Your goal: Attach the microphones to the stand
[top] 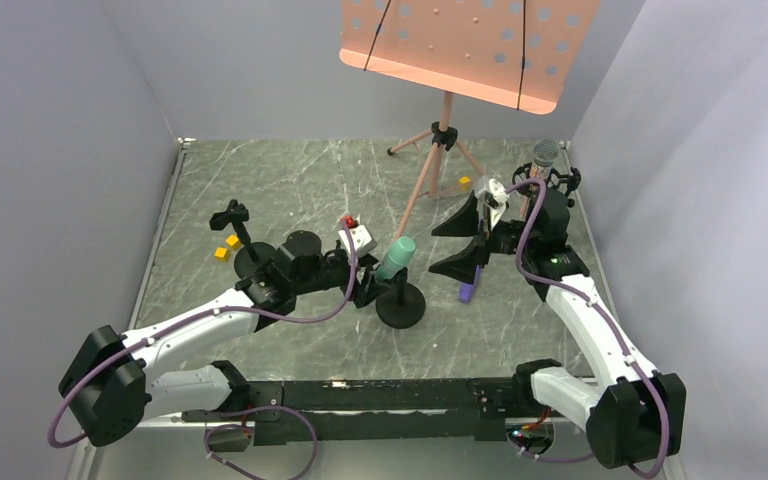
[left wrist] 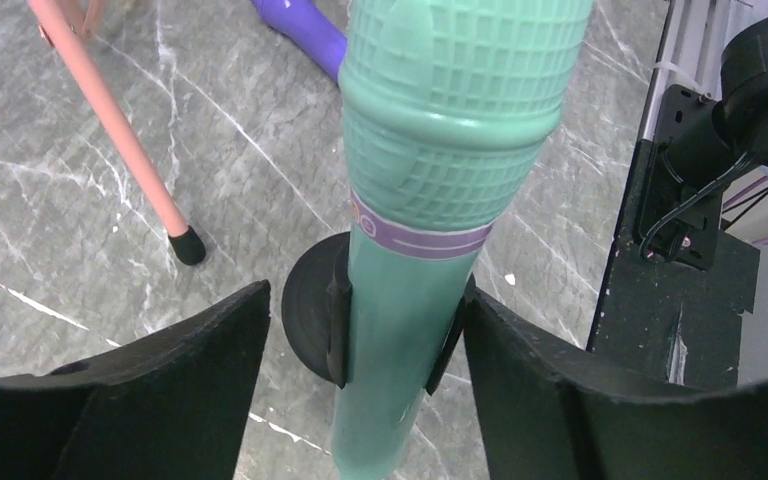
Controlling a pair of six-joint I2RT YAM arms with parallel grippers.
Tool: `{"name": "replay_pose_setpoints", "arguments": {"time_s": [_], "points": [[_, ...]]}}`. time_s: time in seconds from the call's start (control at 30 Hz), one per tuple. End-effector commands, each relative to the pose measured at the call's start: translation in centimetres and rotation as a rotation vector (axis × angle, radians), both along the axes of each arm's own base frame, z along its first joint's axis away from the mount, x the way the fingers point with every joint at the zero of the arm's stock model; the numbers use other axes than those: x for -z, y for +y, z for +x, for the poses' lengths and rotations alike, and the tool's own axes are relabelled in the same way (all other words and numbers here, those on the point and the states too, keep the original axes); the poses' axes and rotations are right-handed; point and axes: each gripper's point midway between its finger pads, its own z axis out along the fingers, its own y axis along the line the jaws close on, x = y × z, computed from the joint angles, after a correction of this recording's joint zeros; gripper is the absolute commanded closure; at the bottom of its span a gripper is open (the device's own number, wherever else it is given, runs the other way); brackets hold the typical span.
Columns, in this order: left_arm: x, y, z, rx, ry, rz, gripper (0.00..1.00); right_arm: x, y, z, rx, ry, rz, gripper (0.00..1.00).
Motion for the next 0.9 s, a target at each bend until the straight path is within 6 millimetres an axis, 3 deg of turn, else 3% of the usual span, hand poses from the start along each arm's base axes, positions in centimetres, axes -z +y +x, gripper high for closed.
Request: {"name": "replay_pose_setpoints", "arguments": {"time_s": [0.0, 0.1, 0.2, 0.3, 0.43, 0.53, 0.63, 0.87], "points": [[-3.4, -1.3, -0.1, 0.044, -0.043, -0.097, 0.32, -0.3, -1.1, -0.3, -0.019, -0.048, 0.019, 0.0], [-3.6, -1.7, -0.6, 0.072, -0.016, -0.098, 0.71, -0.1, -1.4, -0.2, -0.013, -0.048, 0.02, 0.0], [-4.5, -1.2, -1.0, 0.071, -0.009, -0.093, 0.9, -0.2, -1.8, -0.3, -0.01, -0.052, 0.021, 0.0], [-7.0, 0.6, -0.9, -0.011, -0.046, -0.111, 0.97, -0.5, -2.2, -0.3, -0.006, -0.055, 0.025, 0.0], [-10.4, 4.7, 0.3, -0.164, -0.067, -0.097, 0.99, -0.8, -2.8, -0.2, 0.007, -0.036, 0.032, 0.0], [-11.8, 8.3, 3.3, -0.311, -0.05, -0.064, 0.99, -1.0, -3.1, -0.1, 0.015, -0.034, 0.031, 0.0], [-13.1, 10.3, 7.6, -0.417, -0.048, -0.052, 0.99, -1.1, -3.2, 0.0, 0.023, -0.034, 0.029, 0.0], [-15.0, 11.2, 19.3, -0.579, -0.103, -0.092, 1.0, -1.2, -3.7, 0.1, 0.038, -0.043, 0.034, 0.0]]}}
